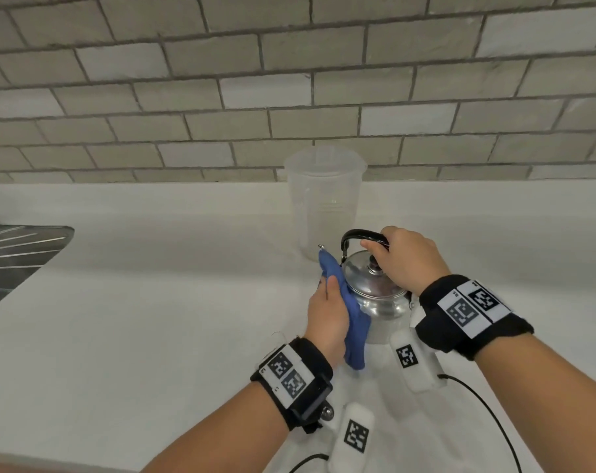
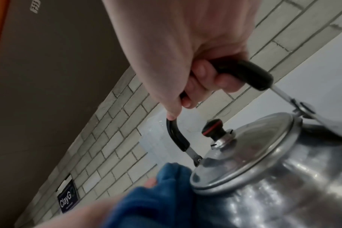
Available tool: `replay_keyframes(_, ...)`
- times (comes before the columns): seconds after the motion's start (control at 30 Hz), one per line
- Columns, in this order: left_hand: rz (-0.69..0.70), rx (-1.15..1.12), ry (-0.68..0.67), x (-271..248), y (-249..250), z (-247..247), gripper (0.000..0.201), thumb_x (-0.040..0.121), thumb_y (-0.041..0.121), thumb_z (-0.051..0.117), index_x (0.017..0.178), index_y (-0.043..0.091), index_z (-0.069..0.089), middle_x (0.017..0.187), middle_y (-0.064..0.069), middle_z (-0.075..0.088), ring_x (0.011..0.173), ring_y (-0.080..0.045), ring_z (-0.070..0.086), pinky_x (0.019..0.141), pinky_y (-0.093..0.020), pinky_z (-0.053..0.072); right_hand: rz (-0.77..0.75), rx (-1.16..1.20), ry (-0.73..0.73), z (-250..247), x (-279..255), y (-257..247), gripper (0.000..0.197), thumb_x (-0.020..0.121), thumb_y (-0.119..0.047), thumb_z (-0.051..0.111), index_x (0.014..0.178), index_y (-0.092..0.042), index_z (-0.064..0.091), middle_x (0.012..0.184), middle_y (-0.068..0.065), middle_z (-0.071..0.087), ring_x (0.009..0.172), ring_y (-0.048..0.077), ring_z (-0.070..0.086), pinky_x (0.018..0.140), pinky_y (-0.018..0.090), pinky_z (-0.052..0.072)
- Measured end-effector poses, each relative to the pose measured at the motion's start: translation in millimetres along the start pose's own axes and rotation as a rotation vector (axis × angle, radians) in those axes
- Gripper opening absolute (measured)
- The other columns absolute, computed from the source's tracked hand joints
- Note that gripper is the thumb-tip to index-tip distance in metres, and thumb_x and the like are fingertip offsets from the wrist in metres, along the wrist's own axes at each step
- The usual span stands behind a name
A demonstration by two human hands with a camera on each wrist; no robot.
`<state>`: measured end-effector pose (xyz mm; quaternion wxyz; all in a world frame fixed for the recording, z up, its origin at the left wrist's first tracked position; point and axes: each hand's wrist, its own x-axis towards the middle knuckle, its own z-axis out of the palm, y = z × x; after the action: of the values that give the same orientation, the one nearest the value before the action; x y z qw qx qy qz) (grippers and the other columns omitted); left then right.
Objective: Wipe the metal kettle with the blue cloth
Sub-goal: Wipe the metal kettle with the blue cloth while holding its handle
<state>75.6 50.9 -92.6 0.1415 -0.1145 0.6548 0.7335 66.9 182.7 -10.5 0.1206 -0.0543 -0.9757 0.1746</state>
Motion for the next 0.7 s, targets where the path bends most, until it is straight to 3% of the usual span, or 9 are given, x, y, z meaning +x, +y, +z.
replay_keyframes(0.07, -0.062, -0.129, -0.138, -18.7, 14.6, -14.5, 0.037, 0.108, 0.036, 0.035, 0.113, 0.012, 0.064, 0.110, -0.009, 0.071, 0.093, -0.016, 0.064, 0.084, -0.030, 0.052, 0.002, 0.019, -0.014, -1.3, -0.3, 0.1, 0.042, 0.095, -0.050, 0.043, 0.086, -0.011, 0.056, 0.074, 0.003, 0.059, 0.073, 0.026, 0.057, 0.066, 0.031, 0.038)
replay_keyframes(0.13, -0.067, -0.259, -0.275, -36.9, 32.6, -33.1, 0.037, 0.107, 0.037, 0.037, 0.112, 0.013, 0.065, 0.102, -0.003, 0.071, 0.090, -0.012, 0.067, 0.074, -0.025, 0.058, -0.003, 0.035, -0.024, -1.6, -2.0, 0.3, 0.042, 0.095, -0.050, 0.044, 0.084, -0.011, 0.056, 0.071, 0.002, 0.058, 0.071, 0.025, 0.057, 0.064, 0.030, 0.039)
replay_keyframes(0.23, 0.062, -0.277, -0.167, -44.9, 60.3, -62.4, 0.041, 0.106, 0.040, 0.041, 0.117, 0.007, 0.064, 0.100, -0.009, 0.070, 0.090, -0.018, 0.069, 0.066, -0.029, 0.061, -0.010, 0.041, -0.021, -1.4, -4.6, 0.1, 0.040, 0.095, -0.048, 0.044, 0.082, -0.012, 0.054, 0.068, 0.001, 0.056, 0.067, 0.024, 0.056, 0.060, 0.030, 0.037)
replay_keyframes(0.33, 0.246, 0.145, -0.049, -30.7, 83.5, -76.3, 0.037, 0.105, 0.043, 0.041, 0.113, 0.015, 0.064, 0.109, -0.007, 0.069, 0.109, -0.024, 0.067, 0.092, -0.040, 0.055, -0.014, 0.061, -0.030, -2.7, -4.4, 0.0, 0.041, 0.095, -0.049, 0.045, 0.082, -0.012, 0.056, 0.068, 0.002, 0.059, 0.065, 0.022, 0.057, 0.054, 0.029, 0.036)
replay_keyframes(0.37, 0.264, 0.326, -0.071, -18.2, 83.8, -80.9, 0.044, 0.105, 0.046, 0.040, 0.127, 0.015, 0.061, 0.130, -0.011, 0.065, 0.126, -0.029, 0.059, 0.107, -0.044, 0.046, -0.016, 0.067, -0.033, -3.1, -4.3, -0.1, 0.041, 0.095, -0.049, 0.045, 0.082, -0.012, 0.056, 0.068, 0.002, 0.059, 0.064, 0.022, 0.056, 0.052, 0.028, 0.035)
replay_keyframes(0.43, 0.248, 0.680, -0.093, 9.1, 78.3, -92.6, 0.056, 0.106, 0.045, 0.036, 0.154, 0.015, 0.040, 0.165, -0.012, 0.029, 0.154, -0.032, 0.021, 0.124, -0.045, 0.017, -0.021, 0.074, -0.036, -3.6, -5.4, -0.3, 0.041, 0.095, -0.049, 0.044, 0.081, -0.012, 0.056, 0.068, 0.002, 0.059, 0.064, 0.021, 0.056, 0.054, 0.029, 0.036)
replay_keyframes(0.47, 0.242, 0.822, -0.069, 21.3, 75.0, -98.2, 0.056, 0.107, 0.039, 0.035, 0.157, 0.014, 0.033, 0.168, -0.009, 0.019, 0.156, -0.030, 0.011, 0.126, -0.041, 0.010, -0.023, 0.076, -0.036, -3.6, -6.4, -0.4, 0.041, 0.095, -0.049, 0.044, 0.082, -0.012, 0.056, 0.069, 0.003, 0.060, 0.065, 0.022, 0.057, 0.056, 0.030, 0.038)
replay_keyframes(0.6, 0.158, 1.252, -0.319, 54.6, 51.3, -109.8, 0.043, 0.108, 0.016, 0.032, 0.148, 0.005, 0.045, 0.158, -0.017, 0.037, 0.148, -0.035, 0.031, 0.122, -0.039, 0.021, -0.032, 0.072, -0.027, -2.8, -7.3, -0.1, 0.041, 0.095, -0.049, 0.043, 0.085, -0.012, 0.057, 0.075, 0.004, 0.064, 0.069, 0.024, 0.060, 0.061, 0.032, 0.043)
replay_keyframes(0.7, -0.002, 1.647, -0.399, 69.2, 21.4, -107.9, 0.066, 0.108, 0.039, 0.030, 0.163, 0.015, 0.002, 0.170, -0.014, -0.010, 0.156, -0.037, -0.006, 0.125, -0.047, 0.004, -0.038, 0.084, -0.030, -2.7, -6.8, 0.6, 0.039, 0.095, -0.048, 0.044, 0.085, -0.013, 0.057, 0.074, 0.003, 0.064, 0.068, 0.022, 0.059, 0.059, 0.031, 0.041)
